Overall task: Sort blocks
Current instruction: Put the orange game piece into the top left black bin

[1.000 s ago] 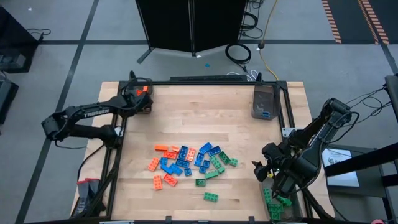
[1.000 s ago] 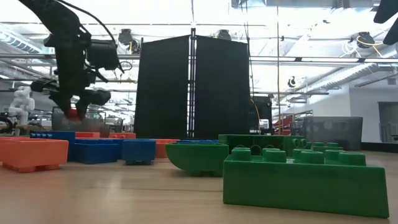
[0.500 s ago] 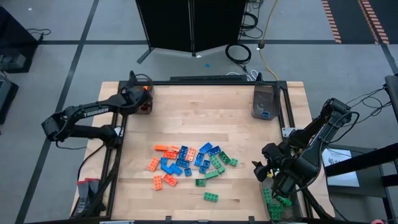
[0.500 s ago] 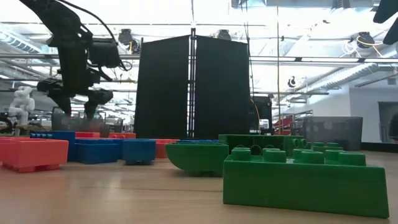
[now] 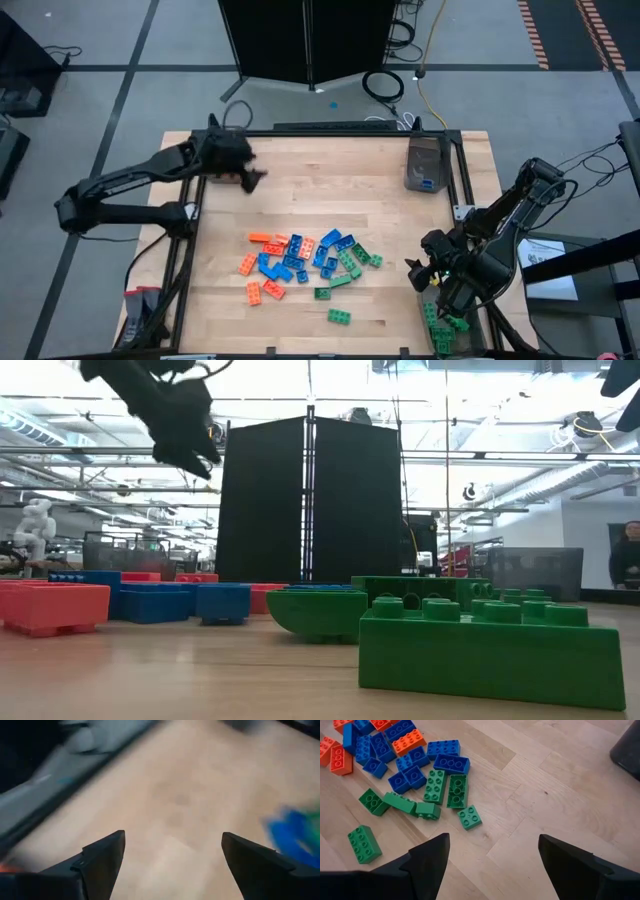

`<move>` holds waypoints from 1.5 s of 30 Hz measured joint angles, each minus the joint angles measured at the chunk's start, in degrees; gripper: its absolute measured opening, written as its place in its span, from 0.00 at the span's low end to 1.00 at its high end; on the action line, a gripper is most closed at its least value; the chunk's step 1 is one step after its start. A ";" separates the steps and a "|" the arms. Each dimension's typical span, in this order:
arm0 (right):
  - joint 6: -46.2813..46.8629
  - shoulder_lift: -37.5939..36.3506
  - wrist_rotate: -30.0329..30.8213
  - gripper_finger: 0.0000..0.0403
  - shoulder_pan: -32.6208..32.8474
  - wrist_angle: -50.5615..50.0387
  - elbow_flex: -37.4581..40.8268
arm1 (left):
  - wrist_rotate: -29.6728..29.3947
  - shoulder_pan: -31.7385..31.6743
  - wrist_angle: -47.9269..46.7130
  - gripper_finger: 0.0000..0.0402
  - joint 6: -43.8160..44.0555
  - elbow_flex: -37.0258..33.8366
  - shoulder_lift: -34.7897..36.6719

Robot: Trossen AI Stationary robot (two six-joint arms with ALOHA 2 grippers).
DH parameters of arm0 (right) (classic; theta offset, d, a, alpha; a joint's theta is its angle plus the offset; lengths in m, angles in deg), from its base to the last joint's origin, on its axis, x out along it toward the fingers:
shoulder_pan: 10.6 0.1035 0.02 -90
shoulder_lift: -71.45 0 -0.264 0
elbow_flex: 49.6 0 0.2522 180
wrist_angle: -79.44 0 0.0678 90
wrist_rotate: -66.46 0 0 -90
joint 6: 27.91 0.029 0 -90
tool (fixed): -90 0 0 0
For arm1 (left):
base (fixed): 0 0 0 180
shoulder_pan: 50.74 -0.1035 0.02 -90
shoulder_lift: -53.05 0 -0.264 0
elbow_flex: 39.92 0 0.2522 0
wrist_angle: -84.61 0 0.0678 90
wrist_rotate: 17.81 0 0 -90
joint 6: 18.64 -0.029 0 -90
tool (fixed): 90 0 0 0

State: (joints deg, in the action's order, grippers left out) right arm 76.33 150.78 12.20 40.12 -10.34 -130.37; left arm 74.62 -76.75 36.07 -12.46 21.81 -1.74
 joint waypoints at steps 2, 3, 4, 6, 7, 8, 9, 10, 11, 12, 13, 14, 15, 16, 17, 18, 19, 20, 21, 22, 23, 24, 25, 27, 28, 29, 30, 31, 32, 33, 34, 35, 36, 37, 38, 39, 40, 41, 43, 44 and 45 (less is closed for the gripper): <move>0.05 0.00 0.00 0.74 -0.02 0.01 -0.01 | 1.83 3.70 -3.27 0.83 -1.90 -0.25 1.02; 0.09 0.00 0.00 0.74 -0.02 0.01 -0.01 | 1.97 5.43 -4.56 0.83 -2.01 -0.59 1.22; 0.09 0.00 0.02 0.74 -0.02 0.03 -0.01 | 1.95 7.40 -5.63 0.83 -2.01 -1.15 1.26; 0.09 0.00 0.00 0.74 -0.01 0.05 -0.01 | 1.96 10.91 -6.92 0.83 -2.00 -2.89 0.89; 0.09 -0.01 0.00 0.74 0.00 0.04 -0.01 | 1.95 12.66 -7.08 0.83 -1.74 -3.95 0.51; 0.08 -0.02 0.00 0.74 0.00 0.06 -0.01 | 1.99 14.24 -6.84 0.83 -0.81 -5.03 0.11; 0.07 -0.02 0.00 0.74 -0.02 0.05 -0.01 | 1.98 15.71 -6.32 0.83 0.07 -6.09 -0.31; 0.05 -0.02 0.00 0.74 -0.02 0.05 -0.01 | 1.99 17.22 -6.04 0.83 0.70 -7.05 -0.75; 0.05 -0.02 0.00 0.74 -0.02 0.04 -0.01 | 1.93 18.66 -6.11 0.83 0.99 -7.96 -1.24; 0.06 -0.02 -0.01 0.74 0.00 0.03 -0.01 | 1.93 20.12 -6.26 0.83 1.01 -8.75 -1.85; 0.07 -0.02 0.00 0.74 0.00 0.03 -0.01 | 1.95 21.38 -6.15 0.83 1.17 -9.36 -2.47; 0.07 -0.02 0.00 0.74 -0.01 0.02 -0.01 | 1.95 22.53 -5.66 0.83 1.52 -9.65 -3.06; 0.07 -0.02 0.00 0.74 0.00 0.01 -0.01 | 1.80 23.48 -4.64 0.83 2.04 -9.78 -3.52; 0.07 -0.02 0.00 0.74 0.00 0.02 -0.01 | 1.59 24.43 -3.71 0.83 2.26 -9.94 -3.94; 0.07 -0.02 0.00 0.74 0.00 0.01 -0.01 | 1.28 25.29 -3.09 0.83 2.38 -10.31 -4.51; 0.07 -0.02 -0.02 0.74 -0.02 0.01 -0.01 | 1.19 26.14 -2.71 0.83 2.47 -10.84 -5.12; 0.07 -0.02 -0.02 0.74 -0.02 0.03 -0.01 | 1.19 27.05 -2.37 0.83 2.51 -11.33 -5.70; 0.07 -0.02 -0.08 0.74 -0.02 0.03 -0.01 | 1.21 27.91 -2.01 0.83 2.54 -11.72 -6.33; 0.07 -0.02 -0.18 0.74 0.00 0.07 -0.01 | 1.21 28.69 -1.64 0.83 2.54 -11.92 -7.03; 0.07 -0.02 -0.37 0.74 -0.02 0.16 -0.01 | 1.20 29.50 -1.44 0.83 2.56 -12.14 -7.83; 0.07 -0.02 -0.85 0.74 -0.02 0.30 -0.01 | 1.20 30.16 -1.36 0.83 2.56 -12.46 -8.71; 0.09 -0.02 -1.28 0.74 -0.02 0.36 -0.01 | 1.19 30.73 -1.12 0.83 2.61 -12.90 -9.60; 0.09 -0.02 -1.41 0.74 -0.02 0.39 -0.01 | 1.19 31.29 -0.28 0.83 3.06 -13.37 -10.53; 0.09 -0.02 -1.53 0.74 0.00 0.45 -0.01 | 0.64 32.04 2.79 0.83 4.19 -14.48 -12.23; 0.08 -0.02 -1.55 0.74 -0.02 0.45 -0.01 | -0.40 32.31 3.62 0.83 5.15 -15.16 -13.14; 0.07 -0.02 -1.54 0.74 -0.02 0.45 -0.01 | -1.85 32.41 3.86 0.83 5.61 -15.75 -14.12; 0.08 -0.02 -1.55 0.74 -0.01 0.46 -0.01 | -3.32 32.51 4.04 0.83 6.18 -16.26 -15.23; 0.08 -0.02 -1.54 0.74 -0.02 0.45 -0.01 | -4.40 32.48 4.10 0.83 6.63 -16.46 -16.35; 0.04 -0.02 -1.55 0.74 -0.01 0.45 -0.01 | -5.17 32.36 4.26 0.82 6.92 -16.48 -17.33; -0.12 -0.02 -1.55 0.74 0.00 0.45 -0.01 | -5.51 32.22 4.56 0.81 6.95 -16.48 -18.35; -0.27 -0.02 -1.55 0.74 -0.02 0.43 -0.01 | -5.52 32.12 4.76 0.79 6.95 -16.48 -19.38; -0.45 -0.02 -1.53 0.74 -0.02 0.40 -0.01 | -5.54 32.10 4.87 0.77 6.95 -16.48 -20.46; -0.52 -0.02 -1.53 0.74 0.00 0.35 -0.01 | -5.52 32.10 5.28 0.74 6.96 -16.48 -21.39; -0.53 -0.02 -1.55 0.74 0.00 0.24 -0.01 | -5.38 32.10 6.03 0.70 6.91 -16.42 -22.21; -0.52 -0.02 -1.55 0.74 0.00 0.14 -0.01 | -5.31 32.12 6.46 0.66 6.92 -16.33 -22.93; -0.52 -0.02 -1.54 0.74 -0.02 0.12 -0.01 | -5.13 32.14 6.79 0.62 6.90 -16.26 -23.57; -0.52 -0.02 -1.53 0.74 -0.02 0.12 -0.01 | -4.88 32.12 7.05 0.57 7.00 -16.23 -24.03; -0.48 -0.02 -1.55 0.74 0.00 0.10 -0.01 | -4.80 32.15 7.05 0.51 7.39 -15.99 -24.41; -0.45 -0.02 -1.53 0.74 -0.02 0.12 -0.01 | -5.28 32.16 7.04 0.38 9.30 -15.63 -24.52; -0.43 -0.02 -1.53 0.74 0.00 0.10 -0.01 | -6.19 32.14 7.06 0.31 10.30 -15.33 -24.19; -0.43 -0.02 -1.55 0.74 0.00 0.12 -0.01 | -7.08 32.12 7.04 0.24 11.35 -15.08 -23.91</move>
State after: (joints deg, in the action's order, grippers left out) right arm 75.90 150.76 10.65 40.12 -10.22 -130.38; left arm 67.54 -44.63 43.11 -1.11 6.72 -25.65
